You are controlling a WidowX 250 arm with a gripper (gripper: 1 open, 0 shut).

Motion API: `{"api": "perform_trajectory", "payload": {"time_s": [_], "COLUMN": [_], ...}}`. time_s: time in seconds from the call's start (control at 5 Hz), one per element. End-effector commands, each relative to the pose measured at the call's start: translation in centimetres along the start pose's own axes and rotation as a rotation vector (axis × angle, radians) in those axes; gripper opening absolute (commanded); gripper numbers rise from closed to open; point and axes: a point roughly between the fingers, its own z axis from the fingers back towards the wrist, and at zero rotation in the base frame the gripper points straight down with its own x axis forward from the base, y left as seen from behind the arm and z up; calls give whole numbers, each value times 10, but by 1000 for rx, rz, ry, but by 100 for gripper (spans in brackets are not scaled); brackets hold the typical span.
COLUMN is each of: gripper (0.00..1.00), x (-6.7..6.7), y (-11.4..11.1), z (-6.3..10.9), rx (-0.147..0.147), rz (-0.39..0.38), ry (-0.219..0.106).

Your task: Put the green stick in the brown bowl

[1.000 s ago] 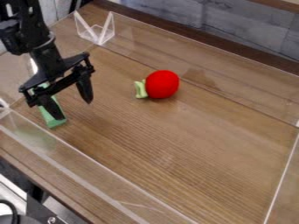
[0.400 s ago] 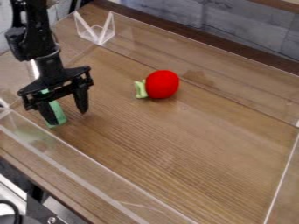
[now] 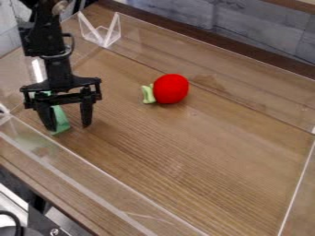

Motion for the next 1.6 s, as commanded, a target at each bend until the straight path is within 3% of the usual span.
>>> {"api": "perform_trajectory", "payload": {"time_s": [0.0,0.2,0.6,1.0,1.4], "gripper": [0,0,0,0,0], "x": [1,5,-18,-19,-27], "y": [8,15,16,17,12], "z": [1,1,21,23,27], "rx": [18,31,28,-36,-62], "rz": [-16,-30,-9,85,109], "ry": [8,5,-15,-39,-46]}}
